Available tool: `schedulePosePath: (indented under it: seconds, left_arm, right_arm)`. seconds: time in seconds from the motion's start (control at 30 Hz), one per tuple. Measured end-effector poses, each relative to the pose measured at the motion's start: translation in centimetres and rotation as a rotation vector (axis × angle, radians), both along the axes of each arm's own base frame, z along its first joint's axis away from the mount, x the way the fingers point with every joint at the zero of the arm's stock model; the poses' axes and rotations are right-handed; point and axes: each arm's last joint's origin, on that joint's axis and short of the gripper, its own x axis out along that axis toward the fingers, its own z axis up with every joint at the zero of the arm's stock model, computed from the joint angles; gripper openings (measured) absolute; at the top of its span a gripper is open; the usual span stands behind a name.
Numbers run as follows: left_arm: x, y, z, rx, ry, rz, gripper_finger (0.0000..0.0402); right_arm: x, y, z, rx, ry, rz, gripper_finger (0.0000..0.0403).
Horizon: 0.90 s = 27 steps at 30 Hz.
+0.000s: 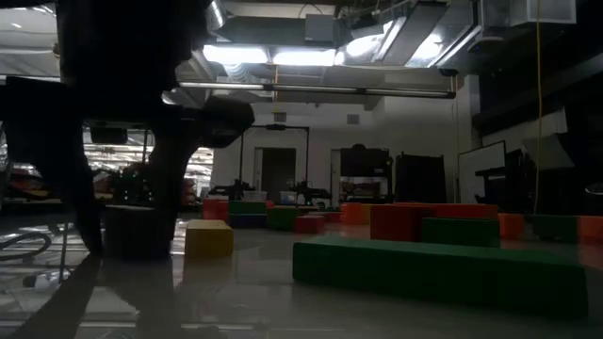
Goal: Sort blocks by size
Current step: Put the large violet block into the left transparent bin
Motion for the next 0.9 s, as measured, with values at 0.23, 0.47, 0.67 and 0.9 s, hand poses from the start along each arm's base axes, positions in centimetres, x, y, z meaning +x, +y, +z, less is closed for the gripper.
schedulePosePath:
  seconds: [0.23,0.47,0.67,0.9]
  left_arm:
    - [-0.1,0.0,-0.1,-0.039,0.033,0.126,0.0131]
    - [0.0,-0.1,0.2,-0.057,0.035,0.161,0.0037]
    - [1.3,-0.6,3.3,-0.098,-0.018,0.215,0.0037]
    - [0.8,-0.5,9.6,-0.215,-0.043,0.382,0.0041]
  right_arm:
    - [0.1,0.0,0.0,-0.003,-0.013,-0.001,0.0227]
    - [0.5,0.2,0.1,-0.002,-0.079,-0.008,0.0227]
    - [1.2,0.0,0.8,0.027,-0.092,0.011,0.0227]
    - [2.8,-0.4,3.6,0.077,-0.182,0.066,0.0227]
